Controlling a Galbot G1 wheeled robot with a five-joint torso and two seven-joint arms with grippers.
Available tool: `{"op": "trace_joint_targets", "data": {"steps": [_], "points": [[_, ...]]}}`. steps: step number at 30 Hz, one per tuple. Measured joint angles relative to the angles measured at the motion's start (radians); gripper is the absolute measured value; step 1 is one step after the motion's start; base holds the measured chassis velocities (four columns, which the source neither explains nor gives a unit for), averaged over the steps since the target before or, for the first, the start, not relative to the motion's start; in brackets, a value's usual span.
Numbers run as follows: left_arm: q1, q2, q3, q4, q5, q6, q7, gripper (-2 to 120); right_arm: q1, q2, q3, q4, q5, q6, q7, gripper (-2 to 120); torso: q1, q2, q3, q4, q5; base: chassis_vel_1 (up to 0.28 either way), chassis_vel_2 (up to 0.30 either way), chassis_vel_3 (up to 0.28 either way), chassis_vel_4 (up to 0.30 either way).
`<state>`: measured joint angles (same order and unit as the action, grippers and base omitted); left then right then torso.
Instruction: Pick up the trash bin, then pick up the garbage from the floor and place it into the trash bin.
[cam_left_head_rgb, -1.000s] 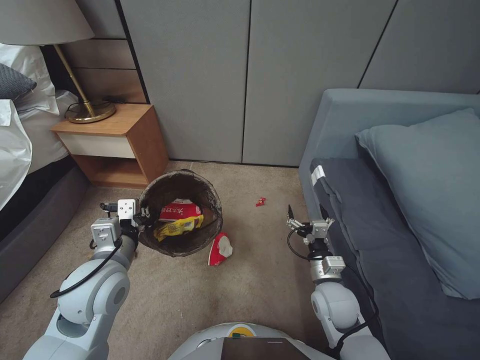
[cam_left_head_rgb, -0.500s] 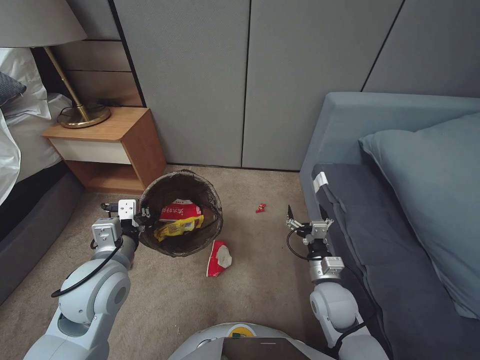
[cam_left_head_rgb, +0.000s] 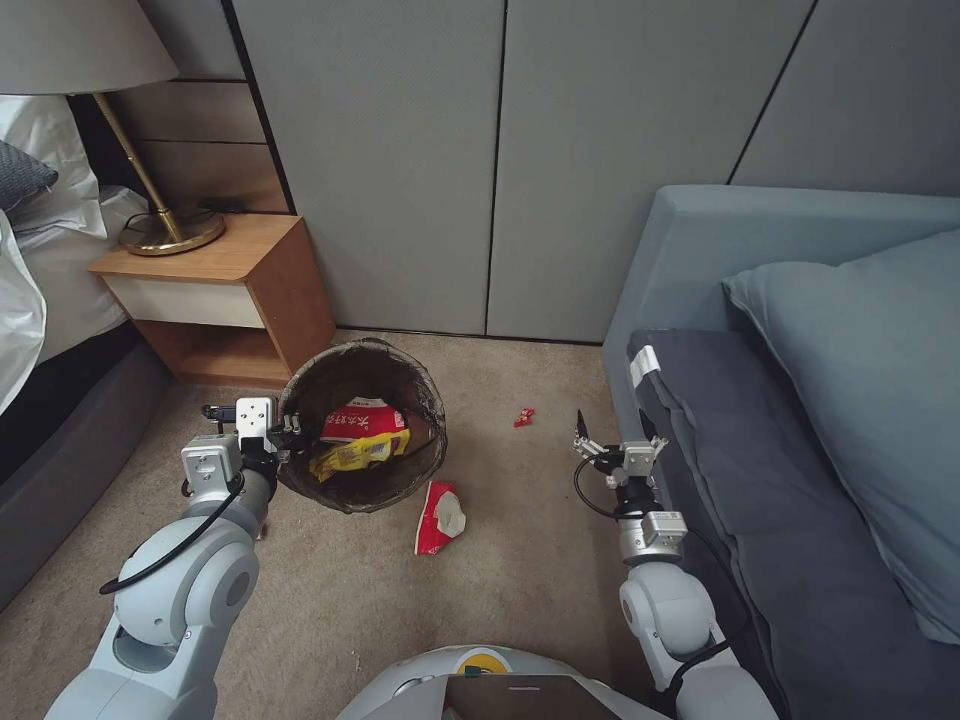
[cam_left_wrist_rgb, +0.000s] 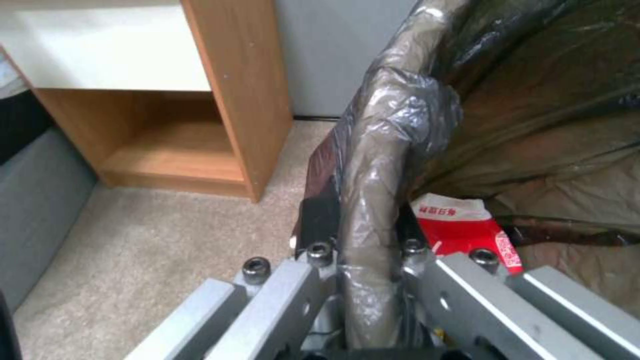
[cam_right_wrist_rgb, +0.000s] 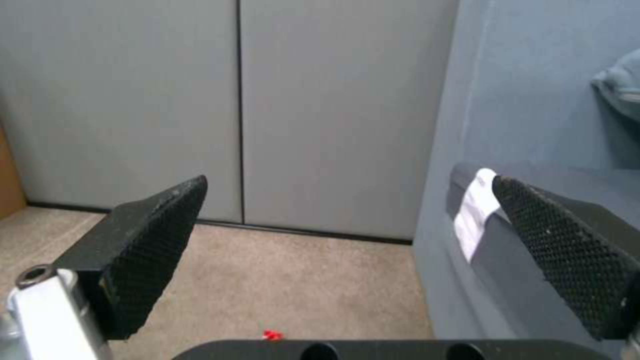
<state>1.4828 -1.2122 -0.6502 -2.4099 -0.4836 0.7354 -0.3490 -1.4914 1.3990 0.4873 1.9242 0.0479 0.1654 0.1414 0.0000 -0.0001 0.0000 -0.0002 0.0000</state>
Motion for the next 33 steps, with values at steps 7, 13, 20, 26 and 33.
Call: {"op": "trace_joint_targets", "data": {"steps": [7, 13, 20, 26, 33], "points": [[0.000, -0.001, 0.000, 0.002, 0.004, 0.000, 0.002, 0, 0.007, -0.010, 0.001, -0.008, -0.001, -0.001, 0.004, 100, 0.000, 0.000, 0.000, 0.0001, 0.0000, 0.035, 0.051, 0.054, 0.050], [-0.001, 0.000, 0.000, 0.002, 0.005, 0.000, 0.004, 0, 0.012, -0.013, 0.001, -0.010, 0.000, -0.003, 0.006, 100, 0.000, 0.000, 0.000, 0.0002, 0.0000, 0.087, 0.106, 0.091, 0.102], [0.000, -0.001, 0.000, 0.005, 0.010, 0.000, 0.007, 0, 0.012, -0.014, 0.001, -0.014, 0.000, -0.003, 0.006, 100, 0.000, 0.000, 0.000, 0.0003, 0.0000, 0.115, 0.133, 0.125, 0.114], [-0.002, -0.003, 0.002, 0.007, 0.008, 0.000, 0.007, 0, 0.013, -0.014, 0.001, -0.017, 0.001, -0.004, 0.009, 100, 0.000, 0.000, 0.000, 0.0005, 0.0000, 0.115, 0.124, 0.103, 0.111], [-0.002, -0.002, 0.002, 0.007, 0.008, 0.000, 0.007, 0, 0.010, -0.019, 0.000, -0.007, 0.001, -0.011, 0.026, 100, 0.000, 0.000, 0.000, -0.0001, 0.0000, 0.030, 0.039, 0.036, 0.031]]}}
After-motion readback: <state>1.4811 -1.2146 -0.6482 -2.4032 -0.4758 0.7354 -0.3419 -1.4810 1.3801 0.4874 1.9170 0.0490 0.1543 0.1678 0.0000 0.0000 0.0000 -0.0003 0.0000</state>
